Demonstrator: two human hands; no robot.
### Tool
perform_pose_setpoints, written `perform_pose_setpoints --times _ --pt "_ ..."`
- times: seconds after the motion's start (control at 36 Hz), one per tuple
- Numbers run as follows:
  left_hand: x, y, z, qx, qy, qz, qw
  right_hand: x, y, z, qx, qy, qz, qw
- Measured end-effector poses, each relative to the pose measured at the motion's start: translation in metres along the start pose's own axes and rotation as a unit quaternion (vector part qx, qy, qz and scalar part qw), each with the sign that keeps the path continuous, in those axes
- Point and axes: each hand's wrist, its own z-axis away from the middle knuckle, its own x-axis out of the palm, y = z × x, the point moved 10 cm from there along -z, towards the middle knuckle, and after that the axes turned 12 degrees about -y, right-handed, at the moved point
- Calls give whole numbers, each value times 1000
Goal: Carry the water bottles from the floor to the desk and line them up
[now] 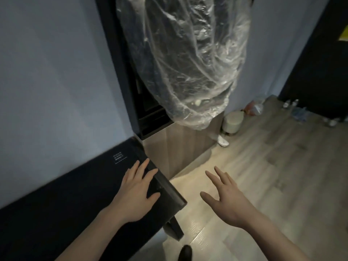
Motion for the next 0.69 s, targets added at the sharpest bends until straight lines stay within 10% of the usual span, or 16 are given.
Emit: perform_pose_setpoints --times 0.69 --pt "-42 366 -357 246 -20 -120 962 -269 317 -48 186 120 -50 974"
